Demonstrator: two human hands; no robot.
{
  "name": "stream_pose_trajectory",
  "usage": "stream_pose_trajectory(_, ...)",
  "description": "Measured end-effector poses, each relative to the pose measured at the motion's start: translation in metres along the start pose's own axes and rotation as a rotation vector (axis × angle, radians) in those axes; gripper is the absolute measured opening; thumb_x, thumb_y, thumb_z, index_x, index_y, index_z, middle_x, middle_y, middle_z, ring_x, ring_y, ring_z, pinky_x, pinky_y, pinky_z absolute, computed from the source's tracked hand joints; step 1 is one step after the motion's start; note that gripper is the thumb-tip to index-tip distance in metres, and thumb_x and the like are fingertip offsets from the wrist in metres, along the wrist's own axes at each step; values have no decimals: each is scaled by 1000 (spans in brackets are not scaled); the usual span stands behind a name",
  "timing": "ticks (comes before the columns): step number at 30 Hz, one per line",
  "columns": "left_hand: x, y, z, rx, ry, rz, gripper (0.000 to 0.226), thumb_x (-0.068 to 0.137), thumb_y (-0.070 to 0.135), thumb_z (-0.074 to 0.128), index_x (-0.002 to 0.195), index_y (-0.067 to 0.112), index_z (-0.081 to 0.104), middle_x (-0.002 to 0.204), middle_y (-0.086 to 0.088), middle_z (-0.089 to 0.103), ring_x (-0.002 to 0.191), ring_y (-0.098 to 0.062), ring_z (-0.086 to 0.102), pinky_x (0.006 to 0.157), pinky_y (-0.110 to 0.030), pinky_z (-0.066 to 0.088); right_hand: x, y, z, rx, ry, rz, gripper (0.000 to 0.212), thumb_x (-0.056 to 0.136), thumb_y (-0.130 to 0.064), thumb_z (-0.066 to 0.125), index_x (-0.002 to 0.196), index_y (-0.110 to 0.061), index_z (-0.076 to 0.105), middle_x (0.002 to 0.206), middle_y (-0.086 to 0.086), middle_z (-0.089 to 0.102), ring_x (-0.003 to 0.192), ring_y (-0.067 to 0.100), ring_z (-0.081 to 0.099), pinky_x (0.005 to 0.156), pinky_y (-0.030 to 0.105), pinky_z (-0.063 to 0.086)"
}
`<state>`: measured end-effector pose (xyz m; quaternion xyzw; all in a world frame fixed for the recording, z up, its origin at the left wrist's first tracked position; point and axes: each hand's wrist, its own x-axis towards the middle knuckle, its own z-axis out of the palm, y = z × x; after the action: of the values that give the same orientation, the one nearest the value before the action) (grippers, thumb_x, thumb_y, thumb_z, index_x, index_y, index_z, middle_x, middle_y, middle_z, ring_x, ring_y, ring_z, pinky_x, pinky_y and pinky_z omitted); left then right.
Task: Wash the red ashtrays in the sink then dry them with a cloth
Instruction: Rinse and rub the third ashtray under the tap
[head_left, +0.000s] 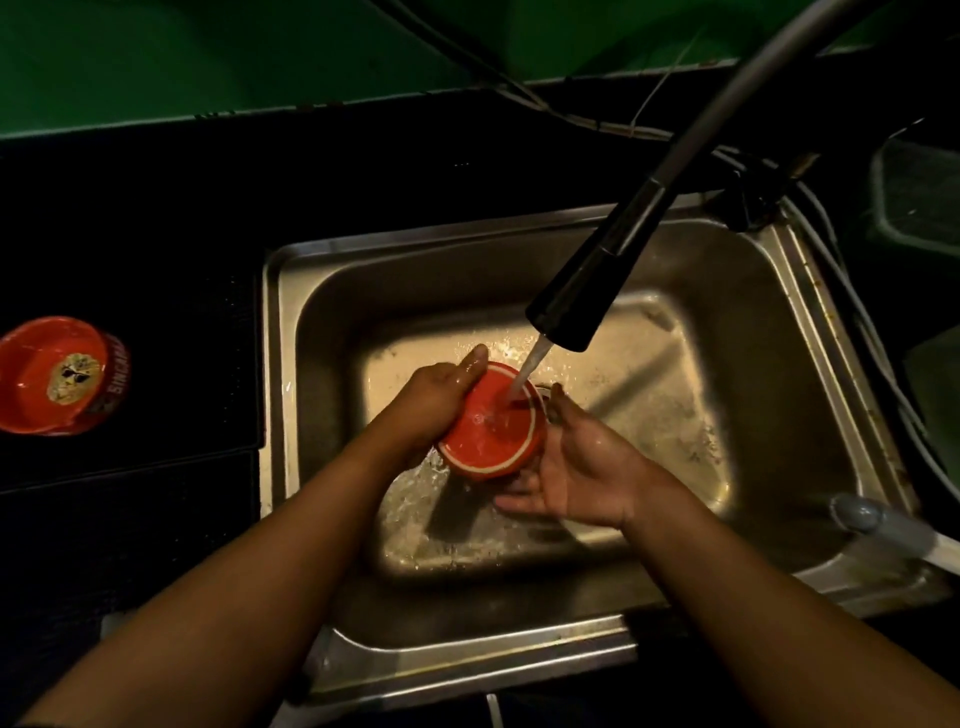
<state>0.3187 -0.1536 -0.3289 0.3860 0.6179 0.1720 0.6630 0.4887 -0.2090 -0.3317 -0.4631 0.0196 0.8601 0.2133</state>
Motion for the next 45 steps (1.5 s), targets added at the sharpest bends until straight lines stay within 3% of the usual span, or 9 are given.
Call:
stream_pose_trajectory(4, -7, -23, -4, -441, -39, -274, 60, 79, 55, 59, 116, 7, 61, 106, -19, 70, 98, -33, 67, 92, -48, 51, 3, -9, 12, -3, 118, -198, 42, 98, -41, 45, 125, -10, 55, 117, 18, 68, 107, 32, 65, 91, 49, 52)
stream_pose_trajectory(9, -25, -33, 3, -719, -21, -177, 50, 87, 49, 51, 117, 11, 63, 108, -16, 70, 95, -28, 67, 79, -43, 53, 21, -7, 26, -220, 337, -257, 23, 99, -29, 49, 117, -20, 61, 113, 10, 68, 104, 30, 63, 82, 47, 55)
stream_pose_trajectory(14, -39, -27, 19, -74, 65, 259, 15, 91, 28, 59, 105, 23, 57, 93, 0, 68, 77, 0, 63, 67, -23, 48, 25, -7, 27, -267, 339, -134, 35, 91, -55, 50, 107, -25, 62, 118, 8, 59, 110, 32, 58, 86, 54, 51)
stream_pose_trajectory(17, -37, -29, 15, 354, 51, 459, 35, 90, 26, 62, 124, 26, 53, 111, 2, 65, 93, -6, 61, 79, -26, 47, 22, -7, 18, -136, 243, -124, 54, 84, -69, 49, 106, -24, 67, 107, 6, 68, 105, 28, 63, 79, 44, 50)
stream_pose_trajectory(25, -45, -43, 5, 1130, 137, 769, 36, 83, 51, 59, 110, 29, 68, 124, -5, 57, 117, -36, 43, 97, -41, 23, 9, -6, 13, -336, 231, -288, 24, 93, -13, 56, 116, -18, 62, 107, 12, 72, 95, 27, 70, 83, 51, 56)
stream_pose_trajectory(30, -47, -54, -18, 828, 338, 642, 38, 86, 55, 47, 107, 30, 67, 141, -3, 39, 133, -22, 26, 105, -41, 24, 17, 1, 4, -212, 324, -374, 44, 89, -7, 61, 129, -20, 51, 123, 13, 63, 103, 32, 65, 79, 53, 57)
stream_pose_trajectory(39, -36, -84, -29, 261, 241, 284, 15, 100, 28, 44, 104, 28, 59, 101, 8, 64, 101, -15, 60, 77, -16, 42, 16, 20, 0, -564, 414, -367, 38, 97, -8, 47, 128, -31, 50, 119, 5, 61, 96, 25, 64, 64, 40, 58)
stream_pose_trajectory(43, -40, -82, -18, 351, 94, 245, 25, 97, 45, 36, 116, 37, 52, 113, 10, 61, 106, -5, 54, 83, -16, 41, 19, 9, 7, -753, 527, -568, 41, 93, -12, 52, 126, -36, 54, 129, 1, 56, 114, 23, 56, 87, 43, 56)
stream_pose_trajectory(45, -40, -75, -10, 185, 64, 191, 41, 92, 56, 27, 123, 39, 47, 121, 9, 55, 115, -10, 51, 97, -29, 42, 16, 10, 21, -917, 514, -683, 45, 93, -5, 51, 130, -30, 55, 128, -2, 57, 115, 11, 50, 98, 24, 44)
